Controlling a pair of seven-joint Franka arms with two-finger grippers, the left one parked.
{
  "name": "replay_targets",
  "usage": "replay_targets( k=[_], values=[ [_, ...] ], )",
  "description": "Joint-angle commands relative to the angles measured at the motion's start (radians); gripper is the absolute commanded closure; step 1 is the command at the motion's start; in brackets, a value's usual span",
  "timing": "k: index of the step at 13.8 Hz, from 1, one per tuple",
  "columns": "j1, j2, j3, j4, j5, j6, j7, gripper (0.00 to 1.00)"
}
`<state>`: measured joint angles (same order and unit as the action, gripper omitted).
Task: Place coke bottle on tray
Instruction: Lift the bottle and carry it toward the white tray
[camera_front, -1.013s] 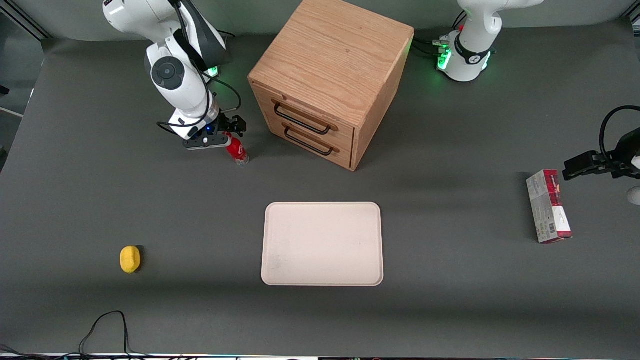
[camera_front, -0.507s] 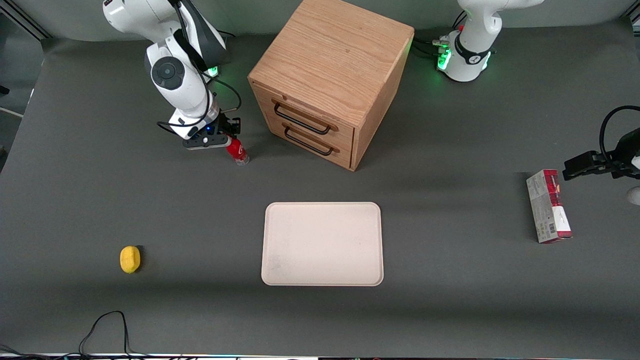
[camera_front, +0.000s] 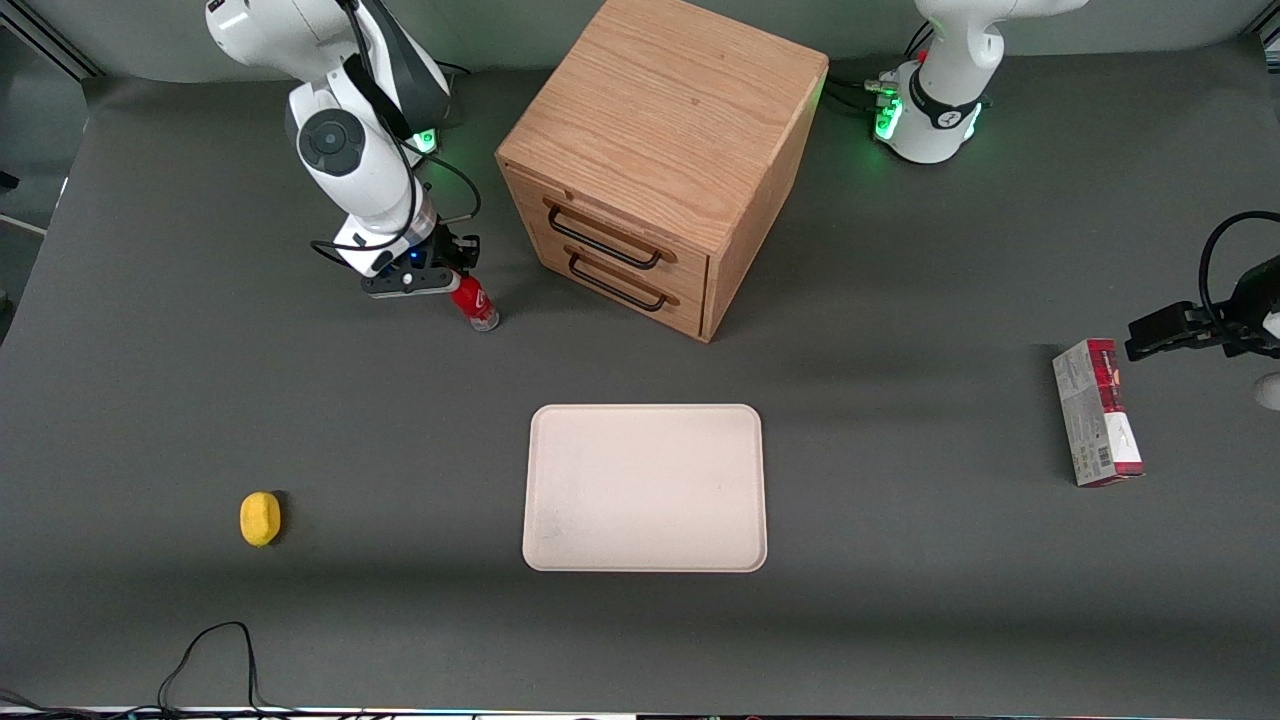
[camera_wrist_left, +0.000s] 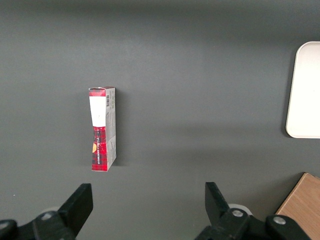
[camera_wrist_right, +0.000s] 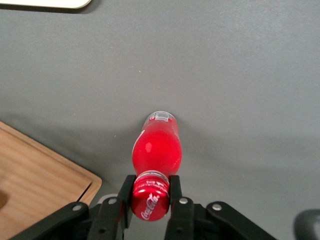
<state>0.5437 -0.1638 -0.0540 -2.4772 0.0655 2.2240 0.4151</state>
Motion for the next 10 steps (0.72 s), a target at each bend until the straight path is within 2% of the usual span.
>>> replay_targets(
  k=[1,8,10],
  values=[
    [-0.017,-0.094,-0.033,0.11,0.013,-0.191,-0.005,1.0],
    [-0.022,-0.057,-0.231,0.622,-0.006,-0.729,-0.231,1.0],
    [-0.024,0.007,-0.242,0.76,-0.021,-0.831,-0.245,1.0]
  ],
)
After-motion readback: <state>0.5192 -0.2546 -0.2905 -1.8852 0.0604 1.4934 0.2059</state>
